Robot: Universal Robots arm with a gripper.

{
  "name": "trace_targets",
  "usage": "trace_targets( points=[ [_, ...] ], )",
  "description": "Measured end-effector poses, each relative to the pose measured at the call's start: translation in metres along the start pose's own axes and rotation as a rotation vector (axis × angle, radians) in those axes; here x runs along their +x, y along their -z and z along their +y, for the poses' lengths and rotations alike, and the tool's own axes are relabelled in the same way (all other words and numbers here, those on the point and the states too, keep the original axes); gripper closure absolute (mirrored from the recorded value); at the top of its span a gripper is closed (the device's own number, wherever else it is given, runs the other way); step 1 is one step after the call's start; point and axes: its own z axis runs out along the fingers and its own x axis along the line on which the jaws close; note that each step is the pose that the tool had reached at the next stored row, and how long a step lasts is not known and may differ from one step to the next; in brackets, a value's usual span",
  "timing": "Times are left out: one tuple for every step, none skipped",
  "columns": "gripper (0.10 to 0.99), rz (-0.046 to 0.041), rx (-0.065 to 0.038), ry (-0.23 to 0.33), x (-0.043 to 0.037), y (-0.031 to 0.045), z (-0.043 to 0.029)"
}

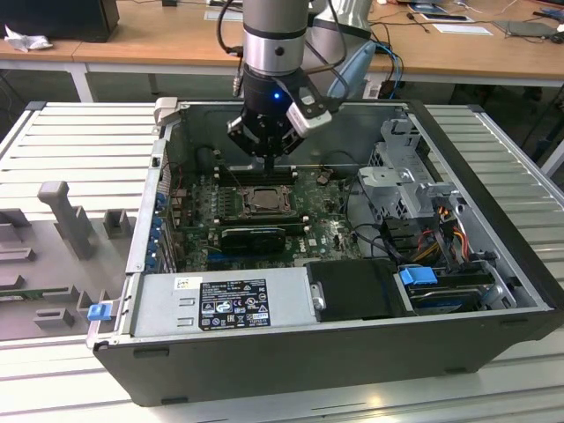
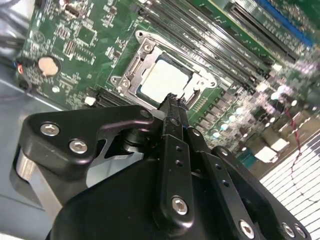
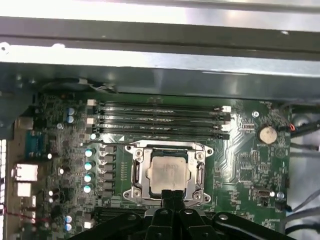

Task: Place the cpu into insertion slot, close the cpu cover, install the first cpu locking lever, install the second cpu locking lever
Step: 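Install the first cpu locking lever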

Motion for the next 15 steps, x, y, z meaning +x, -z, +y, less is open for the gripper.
trace_targets(
  points=[
    [0.98,-0.0001,0.0,0.018,0.0,-0.0001,0.0],
    [0.98,-0.0001,-0.001,0.044,0.0,-0.0002,0.0],
    [0.98,-0.0001,-0.001,0.064,0.0,-0.0002,0.0],
    [0.98,-0.0002,-0.001,0.086,0.0,-0.0003,0.0],
    [0.98,-0.0001,-0.001,0.101,0.0,-0.0004,0.0],
    [0.98,-0.0002,-0.001,0.134,0.0,-0.0005,0.0],
    [0.98,-0.0002,-0.002,0.164,0.0,-0.0007,0.0],
    [0.98,-0.0002,-0.002,0.193,0.0,-0.0008,0.0],
    [0.98,-0.0002,-0.002,0.208,0.0,-0.0008,0.0],
    [0.98,-0.0003,-0.002,0.21,0.0,-0.0009,0.0],
    [0.98,-0.0004,-0.002,0.208,0.001,-0.0011,0.0001],
    [0.98,-0.0004,-0.002,0.189,0.0011,-0.0013,0.0001],
    [0.98,-0.0004,-0.002,0.166,0.0011,-0.0015,0.0001],
    [0.98,-0.0004,-0.002,0.137,0.0011,-0.0018,0.0001],
    [0.98,-0.0004,-0.001,0.114,0.0011,-0.002,0.0001]
  ],
)
